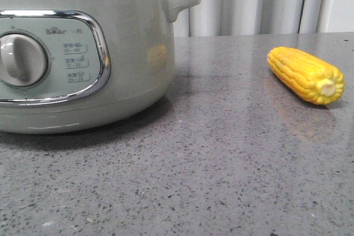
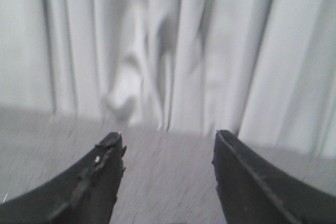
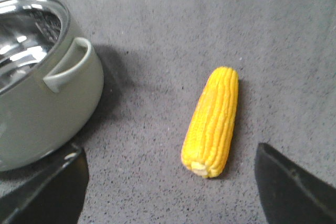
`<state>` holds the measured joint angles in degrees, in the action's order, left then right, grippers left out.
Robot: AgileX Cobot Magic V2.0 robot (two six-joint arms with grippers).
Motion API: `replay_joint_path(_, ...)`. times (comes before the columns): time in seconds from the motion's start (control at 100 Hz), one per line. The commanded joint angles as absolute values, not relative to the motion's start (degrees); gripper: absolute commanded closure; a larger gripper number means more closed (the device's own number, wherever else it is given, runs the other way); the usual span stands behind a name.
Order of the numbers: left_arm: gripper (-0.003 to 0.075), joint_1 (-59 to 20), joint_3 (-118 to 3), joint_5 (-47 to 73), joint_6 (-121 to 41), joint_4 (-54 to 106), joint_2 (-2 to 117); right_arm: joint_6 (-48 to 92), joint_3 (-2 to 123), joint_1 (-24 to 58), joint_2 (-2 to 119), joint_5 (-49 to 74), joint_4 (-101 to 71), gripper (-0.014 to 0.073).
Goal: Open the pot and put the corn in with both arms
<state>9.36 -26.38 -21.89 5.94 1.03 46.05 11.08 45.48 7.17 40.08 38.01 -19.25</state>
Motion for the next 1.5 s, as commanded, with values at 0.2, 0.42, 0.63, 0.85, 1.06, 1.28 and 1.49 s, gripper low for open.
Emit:
replay_joint_path(0.2,0.0352,2.52,-28.96,-23.25,6.05,1.22,32.62,11.59,58.83,7.43,57.73,42.2,-19.61,0.0028)
replay_joint_path(0.42,0.0352,0.26,-28.96,-18.26,6.05,1.23,25.14,11.59,64.29,7.43,75.36,42.9,-18.09,0.0028)
replay_joint_path(0.63,0.0352,-0.75,-28.96,-16.14,6.05,1.23,23.4,11.22,66.15,7.09,87.06,42.8,-18.01,0.0034)
replay_joint_path(0.85,0.0352,-0.88,-28.96,-16.14,6.05,1.23,23.4,9.98,66.58,7.09,88.2,42.38,-18.01,0.0475)
replay_joint_path(1.06,0.0352,-0.88,-28.96,-16.14,6.05,1.23,23.4,9.98,72.05,10.09,80.94,39.19,-20.42,0.0637)
replay_joint_path(1.28,0.0352,-0.88,-28.96,-16.14,6.05,1.23,23.4,10.09,84.14,23.65,79.05,37.22,-21.19,0.0637)
replay_joint_path(1.49,0.0352,-0.88,-28.96,-16.14,6.05,1.23,23.4,10.09,87.01,36.22,84.02,27.4,-21.19,0.0637)
